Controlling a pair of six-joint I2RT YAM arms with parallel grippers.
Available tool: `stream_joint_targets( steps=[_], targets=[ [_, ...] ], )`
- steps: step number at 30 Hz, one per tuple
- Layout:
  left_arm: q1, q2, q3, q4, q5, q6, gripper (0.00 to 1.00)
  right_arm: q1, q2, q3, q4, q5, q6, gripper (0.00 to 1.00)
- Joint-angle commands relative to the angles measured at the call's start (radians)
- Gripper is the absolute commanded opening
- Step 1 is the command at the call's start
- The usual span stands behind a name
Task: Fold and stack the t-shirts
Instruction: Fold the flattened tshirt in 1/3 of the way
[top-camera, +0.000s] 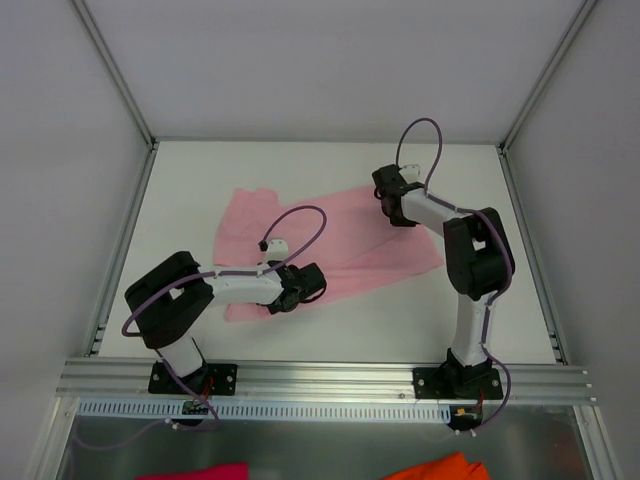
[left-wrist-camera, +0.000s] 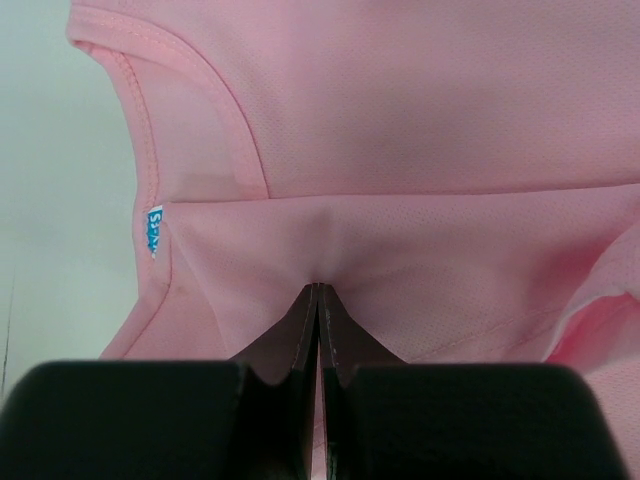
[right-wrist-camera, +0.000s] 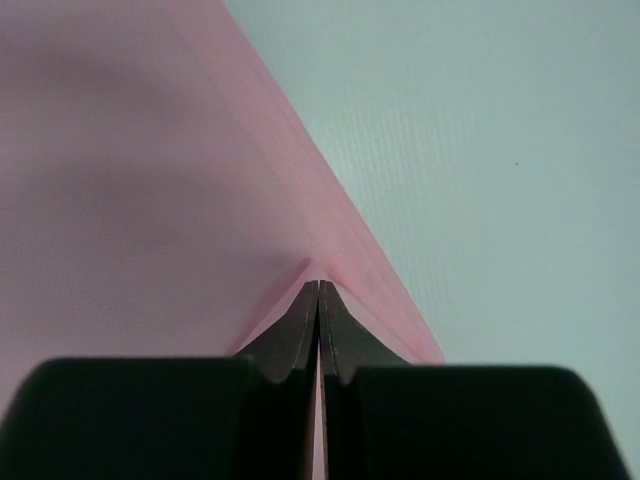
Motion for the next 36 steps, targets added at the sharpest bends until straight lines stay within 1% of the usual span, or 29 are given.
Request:
stream_joint_targets(
  steps=[1, 3, 6, 7, 9, 10, 12, 15, 16, 17, 22, 24, 30, 36],
  targets=[
    [-0.011, 0.021, 0.011, -0.039, 0.008, -0.023, 0.0, -0.006, -0.122, -0.021, 0.068, 0.099, -0.018, 0.01],
    [-0.016, 0.027, 0.016, -0.037, 0.007, -0.017, 0.0, -0.003, -0.166, -0.03, 0.065, 0.099, -0.015, 0.01],
    [-0.028, 0.028, 0.025, -0.036, 0.0, -0.014, 0.0, 0.011, -0.229, -0.089, 0.084, 0.079, -0.028, 0.01],
    [-0.031, 0.028, 0.027, -0.033, 0.0, -0.011, 0.0, 0.016, -0.271, -0.099, 0.079, 0.068, -0.032, 0.01],
    [-0.038, 0.033, 0.037, -0.033, -0.004, -0.008, 0.0, 0.026, -0.303, -0.102, 0.017, 0.004, -0.022, 0.02],
    [-0.042, 0.034, 0.043, -0.033, -0.004, -0.008, 0.0, 0.026, -0.325, -0.096, -0.017, -0.055, -0.008, 0.02],
    [-0.05, 0.033, 0.048, -0.028, -0.007, -0.002, 0.0, 0.033, -0.345, -0.113, -0.071, -0.1, 0.015, 0.03],
    [-0.062, 0.027, 0.05, -0.014, -0.006, 0.007, 0.0, 0.039, -0.369, -0.18, -0.084, -0.134, 0.031, 0.03],
    [-0.065, 0.027, 0.048, -0.011, -0.006, 0.009, 0.0, 0.04, -0.378, -0.203, -0.076, -0.171, 0.04, 0.03],
    [-0.067, 0.028, 0.048, 0.006, -0.003, 0.014, 0.0, 0.042, -0.378, -0.242, -0.048, -0.192, 0.043, 0.02],
    [-0.067, 0.056, 0.062, 0.02, 0.002, 0.03, 0.0, 0.051, -0.355, -0.317, 0.019, -0.351, 0.051, 0.01],
    [-0.067, 0.06, 0.063, 0.021, 0.002, 0.03, 0.0, 0.054, -0.34, -0.336, 0.053, -0.386, 0.052, 0.01],
    [-0.067, 0.047, 0.057, -0.002, -0.003, 0.014, 0.0, 0.054, -0.265, -0.293, 0.035, -0.398, 0.043, 0.01],
    [-0.073, -0.021, 0.022, -0.036, -0.001, -0.026, 0.0, 0.054, -0.167, -0.198, -0.007, -0.396, 0.018, 0.02]
  ],
)
